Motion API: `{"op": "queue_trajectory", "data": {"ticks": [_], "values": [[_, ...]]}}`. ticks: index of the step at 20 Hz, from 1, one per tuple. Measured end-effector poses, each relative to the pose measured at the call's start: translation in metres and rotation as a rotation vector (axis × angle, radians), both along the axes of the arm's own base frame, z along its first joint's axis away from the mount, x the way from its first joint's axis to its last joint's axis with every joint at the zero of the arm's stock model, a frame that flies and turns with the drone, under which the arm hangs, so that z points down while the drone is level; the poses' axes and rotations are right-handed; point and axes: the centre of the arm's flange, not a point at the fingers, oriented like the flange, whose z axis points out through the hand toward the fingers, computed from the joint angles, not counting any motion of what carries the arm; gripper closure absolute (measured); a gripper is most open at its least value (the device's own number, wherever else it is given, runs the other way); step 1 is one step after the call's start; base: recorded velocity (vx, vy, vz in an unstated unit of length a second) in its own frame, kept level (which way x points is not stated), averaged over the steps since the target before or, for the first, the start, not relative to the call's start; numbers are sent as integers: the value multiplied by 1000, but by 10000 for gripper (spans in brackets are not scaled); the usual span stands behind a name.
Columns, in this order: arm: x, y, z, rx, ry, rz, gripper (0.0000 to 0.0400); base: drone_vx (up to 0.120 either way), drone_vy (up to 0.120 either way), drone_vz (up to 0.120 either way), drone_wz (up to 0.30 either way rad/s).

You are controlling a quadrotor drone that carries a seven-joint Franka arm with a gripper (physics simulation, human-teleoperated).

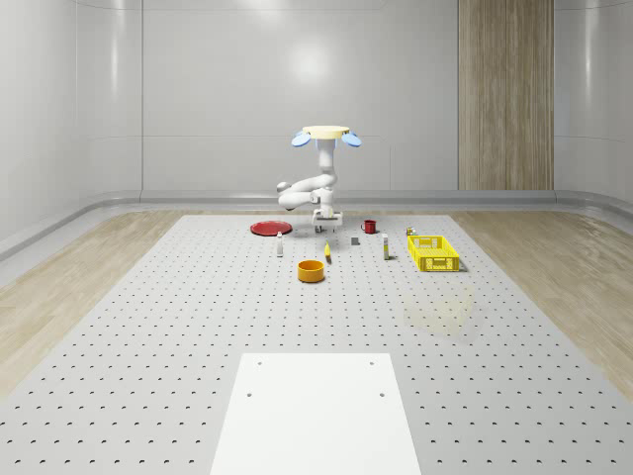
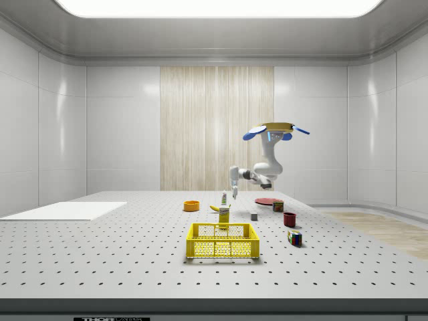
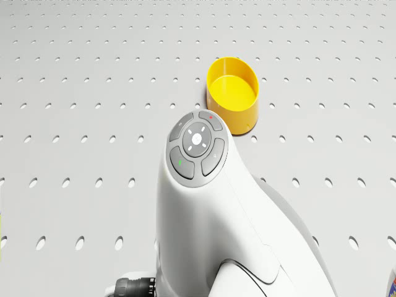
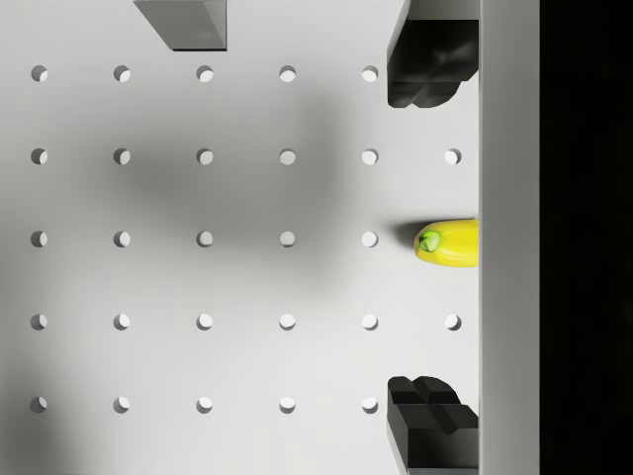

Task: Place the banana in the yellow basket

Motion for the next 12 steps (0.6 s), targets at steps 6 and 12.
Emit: {"op": "queue_trajectory", "data": {"ticks": [6, 12], "values": [[0, 0, 0, 0, 0, 0, 0, 120, 0, -113, 0], [0, 0, 0, 0, 0, 0, 0, 120, -20, -33, 0]]}}
